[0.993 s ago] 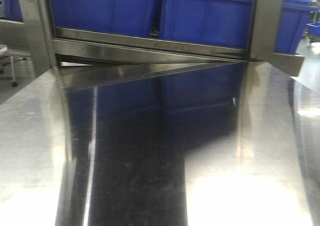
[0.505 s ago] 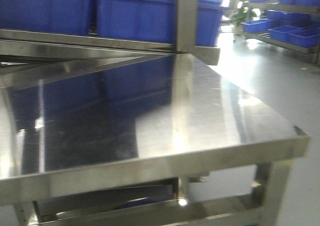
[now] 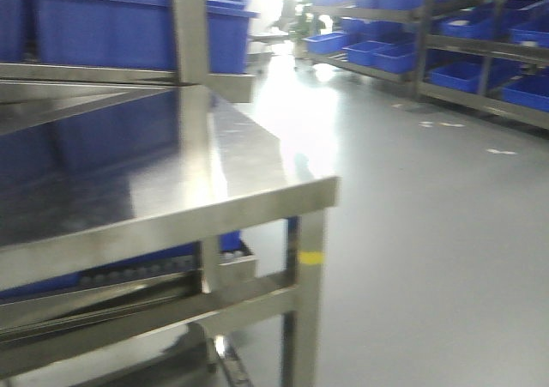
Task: Pick and sort blue part to right shelf
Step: 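Drive the base along the yellow floor line carrying both parts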
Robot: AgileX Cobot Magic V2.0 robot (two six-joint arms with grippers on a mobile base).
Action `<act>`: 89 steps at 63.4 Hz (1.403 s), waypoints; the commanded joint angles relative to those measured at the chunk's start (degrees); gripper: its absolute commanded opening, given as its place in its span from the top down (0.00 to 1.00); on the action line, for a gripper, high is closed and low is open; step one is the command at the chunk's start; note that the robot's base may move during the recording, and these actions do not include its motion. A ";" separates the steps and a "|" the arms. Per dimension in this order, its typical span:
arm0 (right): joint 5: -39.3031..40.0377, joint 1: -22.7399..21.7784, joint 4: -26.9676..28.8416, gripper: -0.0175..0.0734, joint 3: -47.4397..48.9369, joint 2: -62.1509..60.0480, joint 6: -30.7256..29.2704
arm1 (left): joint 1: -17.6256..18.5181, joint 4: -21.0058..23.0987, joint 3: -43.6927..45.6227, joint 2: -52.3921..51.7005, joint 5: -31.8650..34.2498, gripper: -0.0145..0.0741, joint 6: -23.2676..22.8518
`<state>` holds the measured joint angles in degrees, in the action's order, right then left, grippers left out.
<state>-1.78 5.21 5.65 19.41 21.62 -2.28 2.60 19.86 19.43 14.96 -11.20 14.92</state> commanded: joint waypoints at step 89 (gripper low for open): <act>5.12 -0.28 0.09 0.41 1.68 0.30 -0.42 | -0.09 0.30 1.67 0.39 4.86 0.40 -0.23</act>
<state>-1.78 5.21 5.65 19.41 21.62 -2.28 2.60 19.83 19.43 14.96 -11.31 14.92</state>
